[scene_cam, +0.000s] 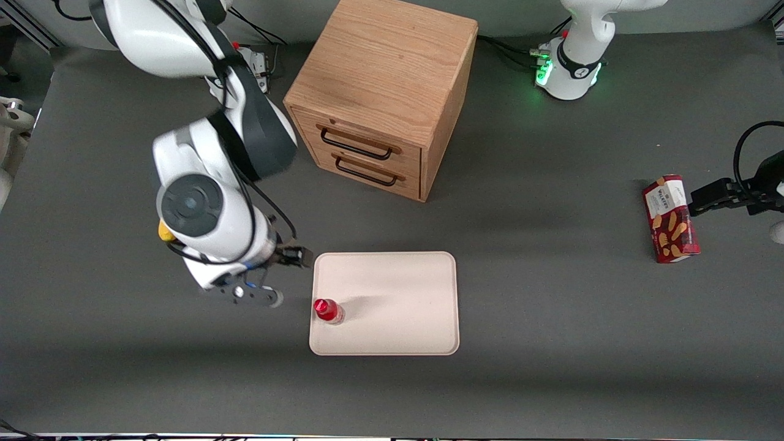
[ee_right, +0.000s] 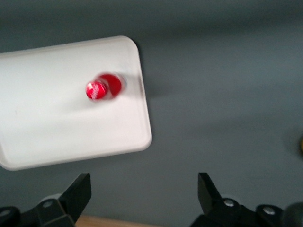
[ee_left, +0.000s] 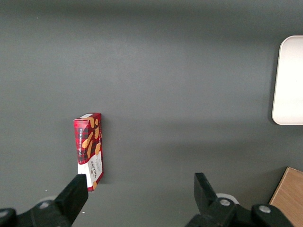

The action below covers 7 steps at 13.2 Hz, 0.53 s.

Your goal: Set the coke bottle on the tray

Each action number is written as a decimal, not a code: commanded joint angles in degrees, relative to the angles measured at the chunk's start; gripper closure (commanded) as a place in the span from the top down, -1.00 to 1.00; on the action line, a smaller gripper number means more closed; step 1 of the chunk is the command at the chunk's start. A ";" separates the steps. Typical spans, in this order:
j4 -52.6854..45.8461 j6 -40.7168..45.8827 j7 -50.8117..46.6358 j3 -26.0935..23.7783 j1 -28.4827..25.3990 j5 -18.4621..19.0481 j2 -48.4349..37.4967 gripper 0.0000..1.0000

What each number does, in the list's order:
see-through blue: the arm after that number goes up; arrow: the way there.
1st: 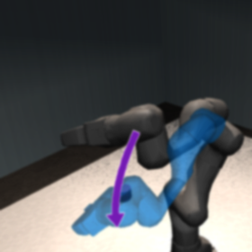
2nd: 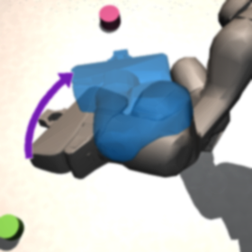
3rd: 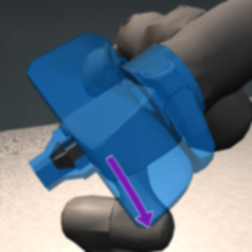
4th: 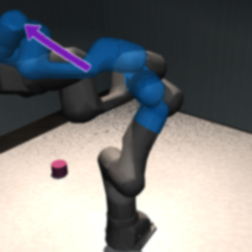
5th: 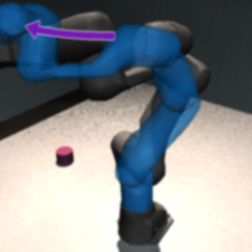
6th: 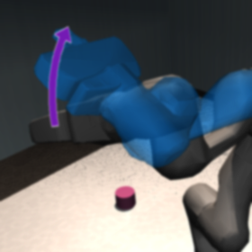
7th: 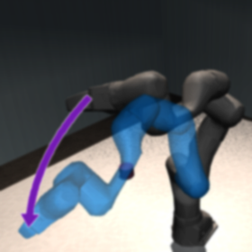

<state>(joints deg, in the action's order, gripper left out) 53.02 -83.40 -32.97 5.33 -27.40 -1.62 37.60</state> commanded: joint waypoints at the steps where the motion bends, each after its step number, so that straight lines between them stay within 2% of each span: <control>1: 0.43 9.27 -0.25 0.47 -0.20 0.22 -5.85 1.00; 5: 0.33 16.59 0.97 1.44 -0.11 1.00 -12.10 1.00; 7: 0.60 16.78 5.78 1.00 2.85 1.88 -14.04 1.00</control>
<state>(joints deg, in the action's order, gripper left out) 52.52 -67.42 -31.48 6.42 -26.92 -0.87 25.64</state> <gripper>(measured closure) 0.000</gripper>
